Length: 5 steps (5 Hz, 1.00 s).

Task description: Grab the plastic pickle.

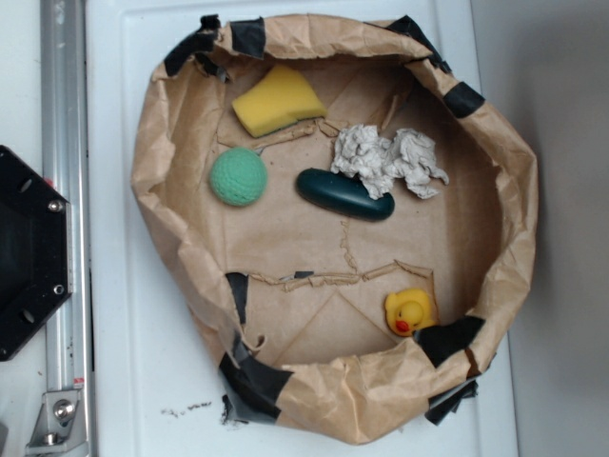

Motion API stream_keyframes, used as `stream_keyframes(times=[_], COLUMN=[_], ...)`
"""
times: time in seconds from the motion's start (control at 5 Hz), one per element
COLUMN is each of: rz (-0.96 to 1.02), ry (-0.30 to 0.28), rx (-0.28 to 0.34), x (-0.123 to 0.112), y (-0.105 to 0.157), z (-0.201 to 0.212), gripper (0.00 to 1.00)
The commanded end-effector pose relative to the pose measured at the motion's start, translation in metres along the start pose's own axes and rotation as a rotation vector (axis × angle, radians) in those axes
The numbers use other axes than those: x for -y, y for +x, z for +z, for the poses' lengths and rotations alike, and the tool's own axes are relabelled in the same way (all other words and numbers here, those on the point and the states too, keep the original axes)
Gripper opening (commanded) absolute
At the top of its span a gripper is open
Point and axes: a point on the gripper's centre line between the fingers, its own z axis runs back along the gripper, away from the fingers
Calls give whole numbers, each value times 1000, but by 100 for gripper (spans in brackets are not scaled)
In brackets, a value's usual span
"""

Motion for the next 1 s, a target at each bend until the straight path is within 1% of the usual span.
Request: stream_keyframes(times=[0.0,0.2,0.4,0.6,0.8], rz=[-2,-2,-252,-278,-348], ry=[-2,-2,-119,-152,-163], rx=[11,11,139,218,306], x=[1,1,-16,-38,-41], y=[2,2,51,101,132], z=[3,3,-21,-53,-69], gripper=[100,100,100,100,100])
